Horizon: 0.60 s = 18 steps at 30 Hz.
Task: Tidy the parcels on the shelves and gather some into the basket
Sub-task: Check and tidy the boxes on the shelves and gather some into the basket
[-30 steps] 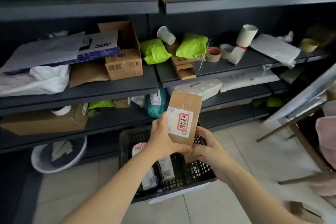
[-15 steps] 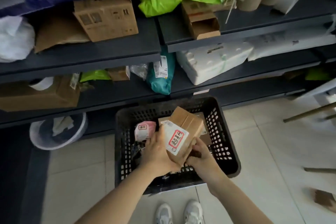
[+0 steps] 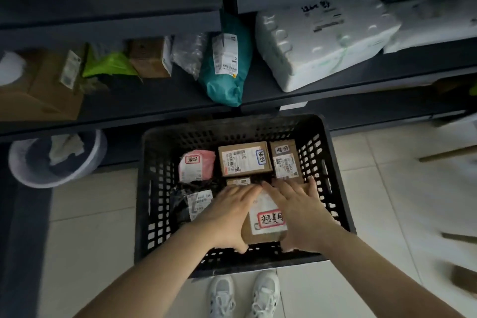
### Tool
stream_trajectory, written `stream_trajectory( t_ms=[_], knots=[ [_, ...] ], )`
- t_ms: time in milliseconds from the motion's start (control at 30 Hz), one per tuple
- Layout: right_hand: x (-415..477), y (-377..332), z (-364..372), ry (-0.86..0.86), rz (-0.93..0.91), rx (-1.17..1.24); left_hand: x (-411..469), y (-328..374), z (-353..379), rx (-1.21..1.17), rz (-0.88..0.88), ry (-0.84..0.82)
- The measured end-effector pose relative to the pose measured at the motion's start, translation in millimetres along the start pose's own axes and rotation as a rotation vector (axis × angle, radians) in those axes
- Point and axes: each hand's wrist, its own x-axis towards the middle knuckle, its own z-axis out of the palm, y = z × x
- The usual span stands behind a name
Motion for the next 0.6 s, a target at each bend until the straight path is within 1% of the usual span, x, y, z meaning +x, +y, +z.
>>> stream_trajectory(
  t_ms=[67,133,200,267,400,600],
  knots=[
    [9,11,15,-0.011,0.020,-0.011,7,-9,4,-0.079,-0.032,-0.001],
    [17,25,31,-0.049,0.039,0.006,15,-26,9,-0.145,-0.111,0.043],
    [22,38,45,-0.091,0.044,0.000,19,-45,17,-0.102,-0.206,0.087],
    [27,48,57,-0.126,0.049,-0.038,18,-59,28,-0.036,-0.267,0.048],
    [41,57,77,-0.152,0.084,-0.077,14,-72,53,0.006,-0.284,-0.025],
    [58,53,96,-0.134,0.115,-0.109,22,-79,81,0.001,-0.251,-0.023]
  ],
)
